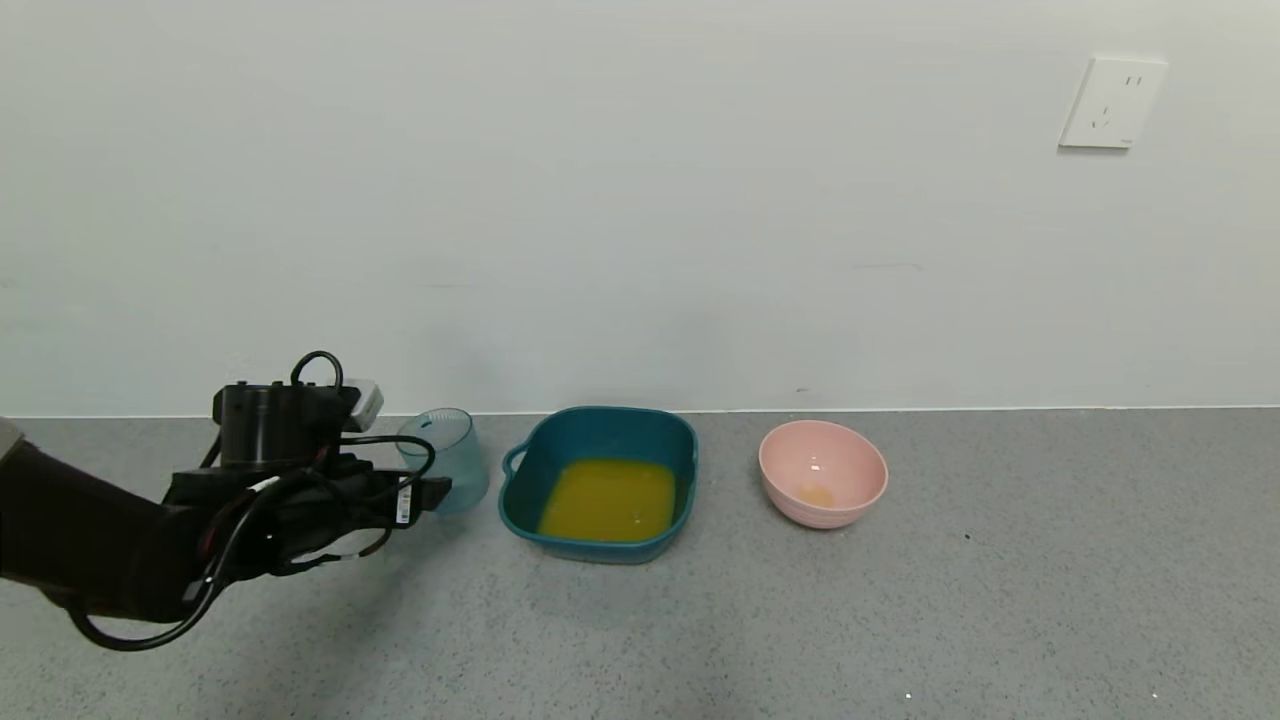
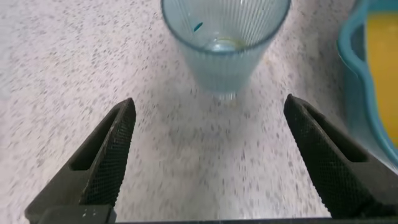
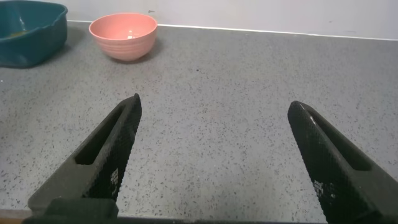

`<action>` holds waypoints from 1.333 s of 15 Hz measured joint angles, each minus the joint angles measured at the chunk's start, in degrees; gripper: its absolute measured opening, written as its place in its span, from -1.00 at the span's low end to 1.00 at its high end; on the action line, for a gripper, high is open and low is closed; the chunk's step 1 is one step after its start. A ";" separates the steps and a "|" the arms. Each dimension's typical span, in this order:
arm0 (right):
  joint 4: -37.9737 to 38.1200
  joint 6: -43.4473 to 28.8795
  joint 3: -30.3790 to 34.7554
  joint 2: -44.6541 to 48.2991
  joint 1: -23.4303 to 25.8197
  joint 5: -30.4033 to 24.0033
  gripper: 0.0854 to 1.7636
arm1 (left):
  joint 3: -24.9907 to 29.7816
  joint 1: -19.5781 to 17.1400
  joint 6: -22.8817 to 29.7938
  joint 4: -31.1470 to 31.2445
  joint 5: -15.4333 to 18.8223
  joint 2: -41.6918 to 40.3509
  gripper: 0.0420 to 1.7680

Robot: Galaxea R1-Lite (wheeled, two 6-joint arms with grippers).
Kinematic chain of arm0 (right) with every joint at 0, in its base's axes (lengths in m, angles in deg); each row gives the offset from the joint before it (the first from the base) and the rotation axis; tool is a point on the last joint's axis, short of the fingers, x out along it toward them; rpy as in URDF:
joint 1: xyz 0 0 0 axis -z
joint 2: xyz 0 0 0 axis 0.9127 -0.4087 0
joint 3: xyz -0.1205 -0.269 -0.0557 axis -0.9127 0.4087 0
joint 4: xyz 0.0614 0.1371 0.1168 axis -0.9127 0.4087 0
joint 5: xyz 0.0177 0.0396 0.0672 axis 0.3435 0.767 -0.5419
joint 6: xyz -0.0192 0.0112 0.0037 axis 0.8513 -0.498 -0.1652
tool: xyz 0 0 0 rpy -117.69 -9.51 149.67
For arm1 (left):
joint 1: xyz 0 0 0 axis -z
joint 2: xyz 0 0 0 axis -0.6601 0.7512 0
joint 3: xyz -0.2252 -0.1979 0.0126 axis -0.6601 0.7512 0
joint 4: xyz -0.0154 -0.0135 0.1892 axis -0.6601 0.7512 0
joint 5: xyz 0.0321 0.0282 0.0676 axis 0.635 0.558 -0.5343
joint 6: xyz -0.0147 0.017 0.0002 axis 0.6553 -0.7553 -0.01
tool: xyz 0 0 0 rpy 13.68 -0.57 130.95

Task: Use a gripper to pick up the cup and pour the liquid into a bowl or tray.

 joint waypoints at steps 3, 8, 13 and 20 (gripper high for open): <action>-0.05 0.00 0.00 0.00 0.00 0.02 0.94 | 5.77 0.00 0.05 0.05 0.01 -6.14 0.94; -0.02 0.02 0.00 0.00 0.00 0.00 0.94 | 14.81 0.00 0.07 0.71 0.00 -16.77 0.94; -0.05 -0.02 0.00 0.00 0.00 0.00 0.94 | 19.53 0.11 2.05 4.57 5.29 -26.71 0.94; -0.05 0.00 0.00 0.00 0.00 0.02 0.94 | 21.13 0.37 3.68 22.19 8.64 -45.58 0.94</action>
